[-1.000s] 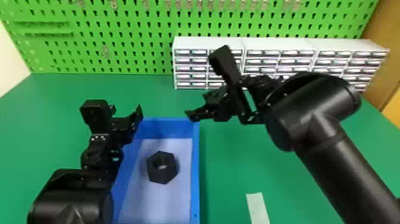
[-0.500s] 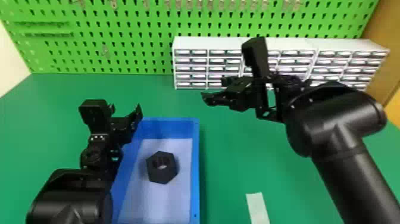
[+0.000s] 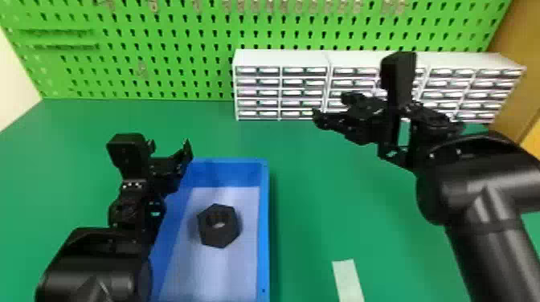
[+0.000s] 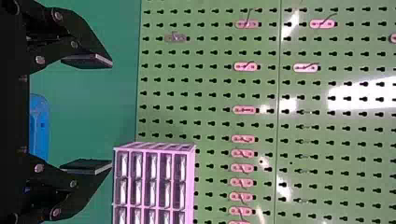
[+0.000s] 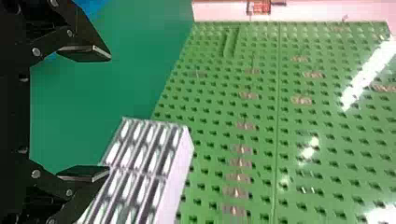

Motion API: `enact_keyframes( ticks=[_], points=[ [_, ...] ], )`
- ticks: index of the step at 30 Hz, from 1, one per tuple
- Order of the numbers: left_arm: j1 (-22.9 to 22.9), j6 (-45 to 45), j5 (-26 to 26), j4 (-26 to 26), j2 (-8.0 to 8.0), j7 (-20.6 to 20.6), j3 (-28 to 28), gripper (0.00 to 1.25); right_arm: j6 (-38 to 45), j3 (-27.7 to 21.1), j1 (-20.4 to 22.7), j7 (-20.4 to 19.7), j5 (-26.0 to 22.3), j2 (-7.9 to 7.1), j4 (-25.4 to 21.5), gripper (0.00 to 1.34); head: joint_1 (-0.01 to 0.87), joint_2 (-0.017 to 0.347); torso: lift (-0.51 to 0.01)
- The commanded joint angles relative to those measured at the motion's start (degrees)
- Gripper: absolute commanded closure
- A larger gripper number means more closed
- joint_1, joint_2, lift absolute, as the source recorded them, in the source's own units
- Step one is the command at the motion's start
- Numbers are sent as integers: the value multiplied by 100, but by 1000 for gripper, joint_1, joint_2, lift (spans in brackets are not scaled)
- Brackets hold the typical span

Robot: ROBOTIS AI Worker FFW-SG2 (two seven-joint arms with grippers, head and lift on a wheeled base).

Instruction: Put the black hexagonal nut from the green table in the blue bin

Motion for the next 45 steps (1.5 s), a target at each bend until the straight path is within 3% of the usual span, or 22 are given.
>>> enact_keyframes(
  ticks=[1, 9, 18, 21, 30, 45],
  points=[
    [-2, 0, 0, 0, 0, 8, -1, 486, -460, -219, 210, -315, 3, 63, 2, 410, 686, 51, -96],
    [-2, 0, 0, 0, 0, 8, -9, 486, -1075, -289, 570, -1325, -164, 160, 10, 410, 686, 51, -96],
    [-11, 0, 44, -9, 0, 8, -36, 486, -1655, -395, 922, -2152, -164, 300, 89, 412, 686, 51, -96],
    [-11, 0, 44, -27, 0, 8, -27, 486, -1910, -439, 1009, -2284, -173, 362, 283, 412, 686, 51, -96],
    [-11, 0, 52, -35, 0, 8, -18, 486, -2077, -377, 1150, -2530, -94, 327, 661, 410, 686, 51, -96],
    [-11, 9, 44, -35, 0, 8, -44, 486, -2402, -474, 1282, -2670, -67, 406, 696, 409, 686, 51, -96]
  ],
)
